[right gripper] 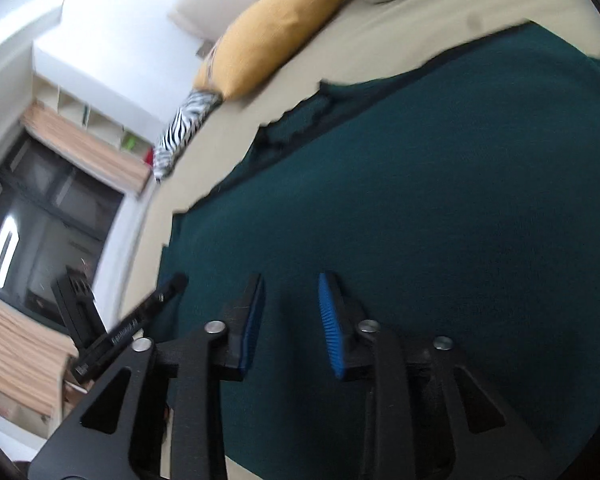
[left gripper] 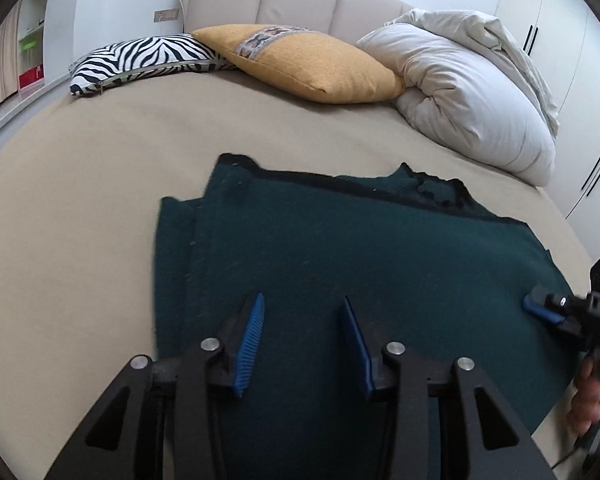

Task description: Fold small clothes

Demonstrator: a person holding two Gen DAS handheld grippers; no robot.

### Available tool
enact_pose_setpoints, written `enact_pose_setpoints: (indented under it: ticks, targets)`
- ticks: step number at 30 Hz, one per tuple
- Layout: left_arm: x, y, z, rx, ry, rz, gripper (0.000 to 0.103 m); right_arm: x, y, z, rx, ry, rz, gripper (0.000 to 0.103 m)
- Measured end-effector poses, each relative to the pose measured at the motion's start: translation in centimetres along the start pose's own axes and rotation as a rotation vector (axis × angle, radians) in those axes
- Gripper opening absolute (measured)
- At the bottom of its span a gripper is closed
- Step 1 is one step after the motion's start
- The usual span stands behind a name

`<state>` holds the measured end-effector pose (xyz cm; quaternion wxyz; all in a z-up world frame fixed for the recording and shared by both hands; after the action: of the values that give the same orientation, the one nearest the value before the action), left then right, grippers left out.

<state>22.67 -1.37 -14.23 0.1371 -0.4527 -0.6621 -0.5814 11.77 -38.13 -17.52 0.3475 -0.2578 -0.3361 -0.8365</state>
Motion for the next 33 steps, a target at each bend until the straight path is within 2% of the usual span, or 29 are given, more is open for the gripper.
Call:
enact_pose_setpoints:
  ticks: [2,3,5,7,9,11,12,13,14,16,18,19,20,21,22,25,29,30,31,32,33]
  targets:
    - [0.7,-0.6,1.1,0.018,-0.008,-0.007,0.040,2.2,0.3,-3.4,-0.120,0.008,-0.055,0.011]
    - [0.9,-0.8,1.4,0.028,-0.009,-0.008,0.038,3.6,0.5,-5.0,-0.162,-0.004,-0.094,0.011]
    - [1.7,-1.3,2.0,0.055,-0.011,-0.012,0.038,7.0,0.4,-8.5,-0.215,-0.100,-0.189,0.008]
    - [2.5,-1.8,2.0,0.058,0.005,-0.013,0.037,9.7,0.0,-11.3,-0.293,-0.120,-0.245,0.002]
    - [3.8,-2.2,1.4,0.059,0.037,-0.010,0.037,12.5,-0.6,-11.8,-0.333,-0.177,-0.291,0.009]
    - [5.7,-2.4,-0.2,0.068,0.026,-0.030,0.046,13.4,-1.1,-9.9,-0.317,-0.186,-0.304,0.013]
    - [6.4,-2.6,-1.2,0.061,0.009,-0.040,0.053,13.3,-1.4,-8.5,-0.308,-0.133,-0.293,0.013]
    - [6.7,-3.0,-2.9,0.028,-0.006,-0.037,0.057,12.5,-1.9,-6.3,-0.287,-0.055,-0.269,0.013]
    - [6.6,-3.5,-4.2,-0.006,-0.013,-0.022,0.057,11.4,-1.9,-4.8,-0.264,-0.014,-0.241,0.014]
    - [5.5,-4.9,-5.3,-0.035,-0.018,0.027,0.057,7.9,-3.5,-0.2,-0.160,0.089,-0.092,0.014]
    - [3.6,-6.3,-4.7,-0.030,0.015,0.104,0.056,3.5,-6.3,3.9,-0.082,0.174,0.072,0.014]
    - [3.8,-6.8,-4.1,-0.036,0.000,0.082,0.054,2.1,-7.2,4.7,-0.056,0.182,0.125,0.014]
    - [4.0,-6.9,-3.9,-0.037,-0.001,0.079,0.053,0.3,-8.4,5.4,-0.012,0.150,0.195,0.014]
    - [4.4,-6.9,-3.5,-0.033,0.001,0.084,0.051,-0.8,-9.1,5.2,0.014,0.089,0.215,0.014]
    - [4.7,-6.9,-3.1,-0.026,-0.003,0.083,0.050,-1.0,-9.5,4.2,0.012,0.052,0.207,0.011]
    - [5.6,-7.5,-1.0,-0.002,-0.029,0.073,0.045,1.3,-8.3,-2.2,-0.185,0.125,0.105,0.004]
    - [7.6,-7.5,0.1,0.074,-0.070,0.077,0.042,7.4,-7.2,-8.4,-0.282,0.058,-0.046,0.003]
    - [8.3,-7.3,0.1,0.080,-0.068,0.070,0.044,9.0,-6.9,-9.5,-0.302,0.027,-0.076,0.004]
    - [9.3,-6.6,0.1,0.077,-0.067,0.044,0.050,11.1,-6.5,-10.4,-0.312,-0.025,-0.119,0.011]
    - [10.2,-5.5,0.0,0.074,-0.062,0.009,0.054,12.3,-5.7,-10.7,-0.306,-0.066,-0.148,0.013]
    - [10.5,-4.6,-0.2,0.075,-0.059,-0.013,0.062,13.8,-5.1,-10.5,-0.291,-0.106,-0.182,0.013]
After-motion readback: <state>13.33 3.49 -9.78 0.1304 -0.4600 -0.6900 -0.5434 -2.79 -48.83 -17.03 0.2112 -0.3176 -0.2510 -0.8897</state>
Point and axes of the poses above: each gripper's, at about its wrist camera, not at the fingertips, and x roughly against the way its jaws point, z to its left, y to its top, the point moved 2 cm from there along -x, roughly the way its jaws point, and after that the axes turned 5 degrees about -y, right-handed, at the moved point
